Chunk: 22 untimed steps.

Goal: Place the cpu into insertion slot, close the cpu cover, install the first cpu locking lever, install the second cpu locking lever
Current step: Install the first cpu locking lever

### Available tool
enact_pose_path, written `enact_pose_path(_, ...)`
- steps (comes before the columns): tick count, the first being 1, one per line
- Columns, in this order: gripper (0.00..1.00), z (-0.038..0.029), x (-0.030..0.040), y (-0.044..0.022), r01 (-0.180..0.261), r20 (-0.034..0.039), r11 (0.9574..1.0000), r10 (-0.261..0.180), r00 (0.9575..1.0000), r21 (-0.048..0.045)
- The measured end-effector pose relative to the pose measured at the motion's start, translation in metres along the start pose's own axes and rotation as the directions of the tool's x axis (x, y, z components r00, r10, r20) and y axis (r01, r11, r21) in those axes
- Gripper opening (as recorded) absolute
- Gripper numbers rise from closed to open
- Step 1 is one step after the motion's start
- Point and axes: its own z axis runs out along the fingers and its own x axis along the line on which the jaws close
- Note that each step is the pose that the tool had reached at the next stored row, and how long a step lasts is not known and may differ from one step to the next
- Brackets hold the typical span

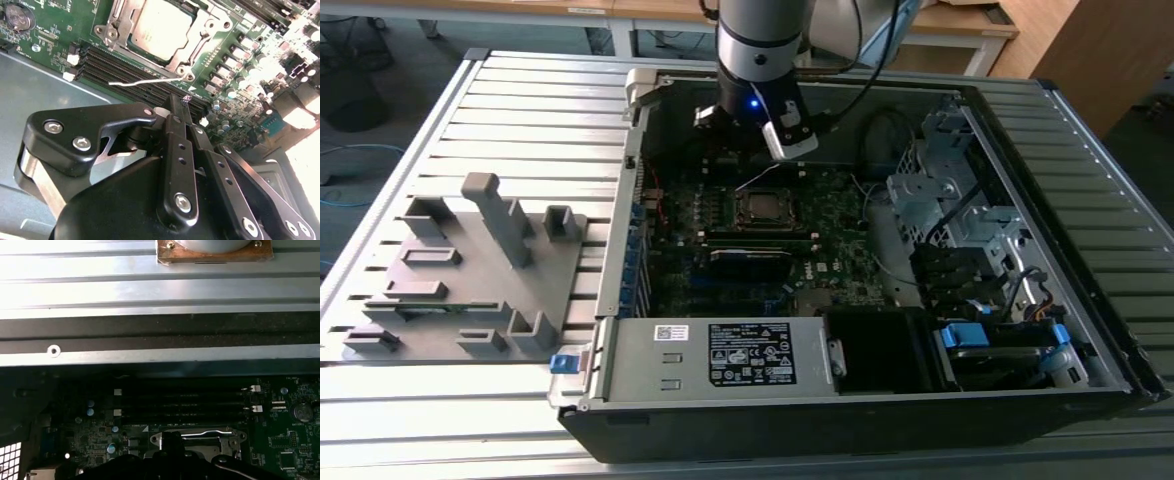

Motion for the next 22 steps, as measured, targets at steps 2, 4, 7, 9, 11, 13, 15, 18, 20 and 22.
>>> enact_pose_path(2,0.10,0.0010,-0.0030,-0.0001,0.000,0.0000,1.0000,0.000,1.0000,-0.0001)
enact_pose_path(4,0.10,0.0019,-0.0061,-0.0001,0.000,0.0002,1.0000,0.000,1.0000,-0.0005)
enact_pose_path(7,0.10,0.0028,-0.0111,0.0000,0.000,0.0002,1.0000,0.000,1.0000,-0.0005)
enact_pose_path(9,0.10,0.0038,-0.0126,-0.0002,-0.008,0.0017,1.0000,0.008,1.0000,-0.0004)
enact_pose_path(11,0.10,0.0051,-0.0130,-0.0004,-0.025,0.0053,0.9997,0.025,0.9997,-0.0006)
enact_pose_path(13,0.10,0.0062,-0.0133,-0.0007,-0.038,0.0071,0.9993,0.038,0.9993,-0.0057)
enact_pose_path(15,0.10,0.0069,-0.0133,-0.0008,-0.040,0.0062,0.9989,0.040,0.9992,-0.0240)
enact_pose_path(18,0.10,0.0070,-0.0133,-0.0008,-0.040,0.0054,0.9987,0.040,0.9992,-0.0328)
enact_pose_path(20,0.10,0.0071,-0.0133,-0.0008,-0.040,0.0054,0.9987,0.040,0.9992,-0.0333)
enact_pose_path(22,0.10,0.0073,-0.0133,-0.0009,-0.040,0.0054,0.9987,0.040,0.9992,-0.0336)
